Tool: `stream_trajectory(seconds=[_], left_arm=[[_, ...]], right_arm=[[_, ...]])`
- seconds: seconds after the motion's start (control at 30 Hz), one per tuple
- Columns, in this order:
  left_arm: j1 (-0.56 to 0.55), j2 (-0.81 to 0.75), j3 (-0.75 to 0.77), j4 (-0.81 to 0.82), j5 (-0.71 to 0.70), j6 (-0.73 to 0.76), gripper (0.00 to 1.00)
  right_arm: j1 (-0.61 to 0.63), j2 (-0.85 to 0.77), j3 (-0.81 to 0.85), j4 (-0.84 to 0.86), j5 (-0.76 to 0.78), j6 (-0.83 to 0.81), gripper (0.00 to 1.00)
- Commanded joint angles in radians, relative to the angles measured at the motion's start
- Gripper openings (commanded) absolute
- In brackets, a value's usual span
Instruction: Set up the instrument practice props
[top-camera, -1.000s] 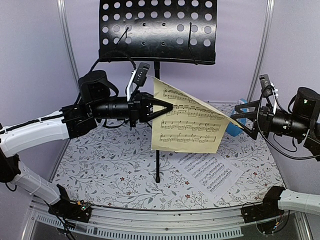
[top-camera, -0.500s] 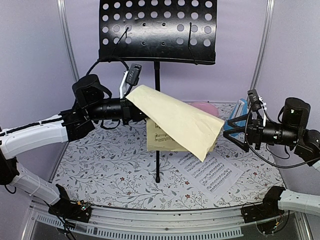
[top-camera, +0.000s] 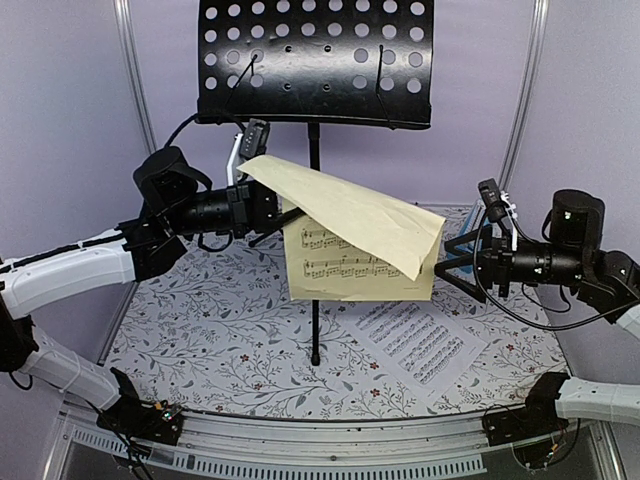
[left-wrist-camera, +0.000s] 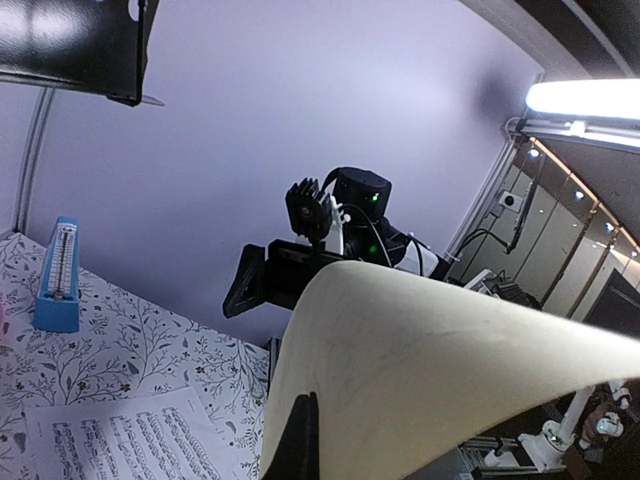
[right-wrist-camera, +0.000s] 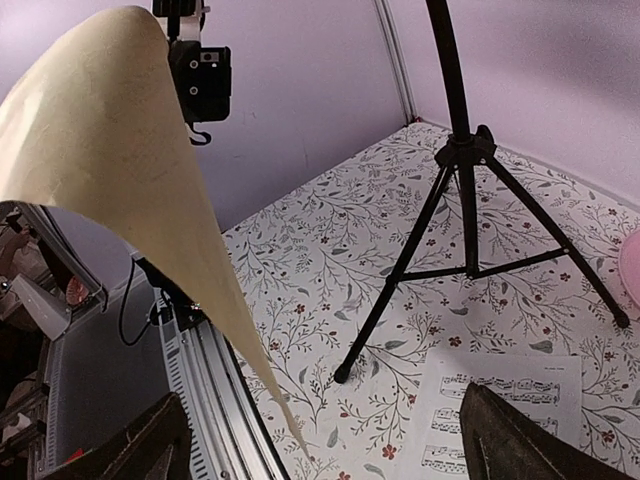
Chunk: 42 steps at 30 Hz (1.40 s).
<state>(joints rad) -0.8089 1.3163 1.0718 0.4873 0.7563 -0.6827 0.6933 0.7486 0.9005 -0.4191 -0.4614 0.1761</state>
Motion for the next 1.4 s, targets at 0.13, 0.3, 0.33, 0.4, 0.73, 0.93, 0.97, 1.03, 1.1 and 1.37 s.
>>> stream_trajectory(seconds=[0.13,0.3,0.33,0.4,0.73,0.93,0.97,1.03,1.1,1.37], left_arm=[[0.016,0.018,-0.007,0.005,0.063,-0.027,0.0],[0.011,0.013,-0.013,-0.016,0.057,-0.019,0.0],[0.01,0.011,-0.013,-0.023,0.053,-0.016,0.0],[0.007,0.008,-0.013,-0.033,0.045,-0.012,0.0],[-0.028,0.006,0.011,-0.068,-0.007,0.024,0.0],[-0.041,0.002,0.039,-0.107,-0.049,0.06,0.0],[-0.044,-0.004,0.041,-0.116,-0.065,0.071,0.0],[-0.046,-0.024,0.05,-0.16,-0.13,0.112,0.04],[-0.05,-0.053,0.068,-0.229,-0.211,0.169,0.13],[-0.085,-0.205,0.136,-0.448,-0.653,0.423,0.41]], right_arm=[[0.017,0.109,0.172,0.088,0.0,-0.082,0.91],[0.062,0.178,0.259,0.1,0.015,-0.09,0.7],[0.068,0.187,0.269,0.103,0.018,-0.09,0.67],[0.075,0.195,0.278,0.114,0.025,-0.08,0.58],[0.101,0.241,0.33,0.109,0.011,-0.044,0.31],[0.103,0.283,0.407,0.067,0.018,-0.038,0.0],[0.103,0.286,0.418,0.066,0.02,-0.035,0.0],[0.104,0.294,0.446,0.061,0.029,-0.027,0.0],[0.103,0.311,0.492,0.043,0.035,-0.02,0.0],[0.103,0.407,0.751,-0.031,0.039,-0.014,0.0]])
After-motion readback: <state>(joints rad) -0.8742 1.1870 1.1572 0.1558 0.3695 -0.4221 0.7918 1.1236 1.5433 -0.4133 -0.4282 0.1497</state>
